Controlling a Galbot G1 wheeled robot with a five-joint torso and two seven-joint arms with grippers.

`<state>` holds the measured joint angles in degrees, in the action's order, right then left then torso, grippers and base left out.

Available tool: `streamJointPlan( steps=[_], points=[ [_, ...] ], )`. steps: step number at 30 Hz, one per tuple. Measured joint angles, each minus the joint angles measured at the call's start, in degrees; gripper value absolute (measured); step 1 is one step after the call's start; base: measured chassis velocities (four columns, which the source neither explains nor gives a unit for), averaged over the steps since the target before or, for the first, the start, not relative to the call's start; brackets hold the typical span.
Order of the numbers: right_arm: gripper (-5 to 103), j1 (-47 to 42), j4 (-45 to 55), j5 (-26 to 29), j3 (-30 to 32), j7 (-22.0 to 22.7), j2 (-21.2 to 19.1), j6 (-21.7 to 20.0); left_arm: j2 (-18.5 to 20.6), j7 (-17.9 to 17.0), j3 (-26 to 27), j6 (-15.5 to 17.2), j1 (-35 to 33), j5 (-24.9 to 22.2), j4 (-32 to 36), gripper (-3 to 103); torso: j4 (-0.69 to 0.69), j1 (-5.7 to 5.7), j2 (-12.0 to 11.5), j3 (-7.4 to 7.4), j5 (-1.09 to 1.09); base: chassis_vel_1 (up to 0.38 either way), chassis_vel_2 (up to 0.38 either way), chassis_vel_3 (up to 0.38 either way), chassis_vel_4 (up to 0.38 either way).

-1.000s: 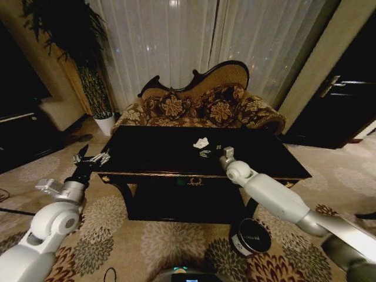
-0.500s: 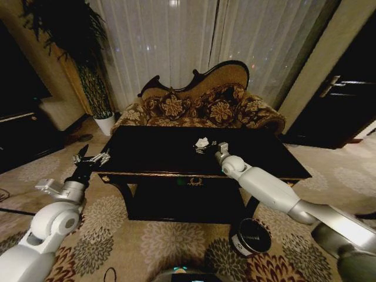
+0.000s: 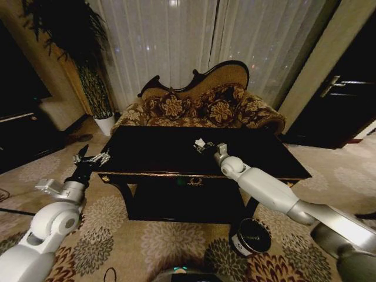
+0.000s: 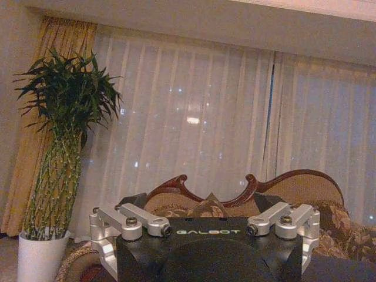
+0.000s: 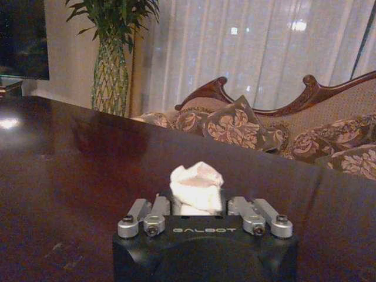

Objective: Move to the front of the table and place the trash on the table into the trash bin.

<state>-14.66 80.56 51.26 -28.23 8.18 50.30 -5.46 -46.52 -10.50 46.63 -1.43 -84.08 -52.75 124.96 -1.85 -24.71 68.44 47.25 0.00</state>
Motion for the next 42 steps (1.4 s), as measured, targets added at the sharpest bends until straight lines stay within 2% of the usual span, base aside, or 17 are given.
streamJointPlan(
  steps=[3,5,8,9,11,17,22,25,27,30,31,34,35,37,39,40,42],
  points=[
    [27,-0.4,0.4,0.0,0.3,0.1,-0.4,0.0,0.0,0.0,0.0,0.0,0.0,0.0,0.0,100,0.00,0.00,0.0,0.00,0.00,0.000,0.000,0.000,0.000],
    [27,-0.5,0.6,0.0,0.4,0.1,-0.5,0.0,0.0,0.0,0.0,0.0,0.0,0.0,0.0,100,0.00,0.00,0.0,0.00,0.00,0.000,0.000,0.000,0.000],
    [11,-1.3,1.3,0.0,1.1,0.2,-0.9,0.0,0.0,0.0,0.0,0.0,0.0,0.0,0.0,100,0.00,0.00,0.0,0.00,0.00,0.000,0.000,0.000,0.000],
    [11,-1.3,1.3,0.0,1.1,0.2,-0.9,0.0,0.0,0.0,0.0,0.0,0.0,0.0,0.0,100,0.00,0.00,0.0,0.00,0.00,0.000,0.000,0.000,0.000],
    [3,-2.0,1.8,0.0,1.6,0.3,-1.2,0.0,0.0,0.0,0.0,0.0,0.0,0.0,0.0,100,0.00,0.00,0.0,0.00,0.00,0.000,0.000,0.000,0.000],
    [3,-3.7,3.7,0.4,3.1,0.6,-2.1,0.0,0.0,0.0,0.0,0.0,0.0,0.0,0.0,100,0.00,0.00,0.0,0.00,0.00,0.000,0.000,0.000,0.000],
    [3,-7.8,7.6,1.3,7.8,1.5,-3.9,-0.5,0.0,0.0,0.0,0.0,0.0,0.0,0.0,100,0.01,0.00,0.0,0.00,0.00,0.000,0.000,0.000,0.000],
    [3,-13.6,12.5,2.1,14.3,1.9,-7.2,-1.0,0.0,0.0,0.0,0.0,0.0,0.0,0.0,100,0.00,0.00,0.0,-0.01,0.01,0.000,0.000,0.000,0.000],
    [3,-14.5,13.3,2.2,15.3,1.9,-7.9,-1.0,0.0,0.1,0.0,0.0,0.0,0.0,0.0,100,0.00,0.00,0.0,0.00,0.01,0.000,0.000,0.000,0.000],
    [3,-22.5,19.0,2.2,24.9,1.1,-13.7,-0.9,0.0,0.0,0.0,0.0,0.0,0.0,0.0,100,-0.01,0.00,0.0,-0.01,0.00,0.000,0.000,0.000,0.000],
    [3,-22.5,19.0,2.2,24.9,1.1,-13.7,-0.9,0.0,0.0,0.0,0.0,0.0,0.0,0.0,100,-0.01,0.00,0.0,-0.01,0.00,0.000,0.000,0.000,0.000],
    [3,-32.9,23.5,2.1,35.1,0.2,-17.3,-0.2,0.0,0.0,0.0,0.0,0.0,0.0,0.0,100,0.00,0.00,0.0,-0.02,-0.02,0.000,0.000,0.000,0.000],
    [3,-32.9,23.5,2.1,35.1,0.2,-17.3,-0.2,0.0,0.0,0.0,0.0,0.0,0.0,0.0,100,0.00,0.00,0.0,-0.02,-0.02,0.000,0.000,0.000,0.000],
    [3,-39.9,25.8,1.3,40.4,-0.5,-18.7,0.8,0.0,0.0,0.0,0.0,0.0,0.0,0.0,100,-0.01,0.01,0.0,-0.01,0.05,0.000,0.000,0.000,0.000],
    [3,-46.3,27.4,-0.1,46.2,-1.3,-19.5,2.0,0.0,0.0,0.0,0.0,0.0,0.0,0.0,100,-0.02,0.01,0.0,-0.02,-0.02,0.000,0.000,0.000,0.000],
    [3,-46.3,27.4,-0.1,46.2,-1.3,-19.5,2.0,0.0,0.0,0.0,0.0,0.0,0.0,0.0,100,-0.02,0.01,0.0,-0.02,-0.02,0.000,0.000,0.000,0.000],
    [3,-51.9,28.8,-1.3,51.0,-1.6,-19.1,2.9,0.0,0.0,0.0,0.0,0.0,0.0,0.0,100,-0.01,0.01,0.0,-0.01,0.01,0.000,0.000,0.000,0.000]
  ],
)
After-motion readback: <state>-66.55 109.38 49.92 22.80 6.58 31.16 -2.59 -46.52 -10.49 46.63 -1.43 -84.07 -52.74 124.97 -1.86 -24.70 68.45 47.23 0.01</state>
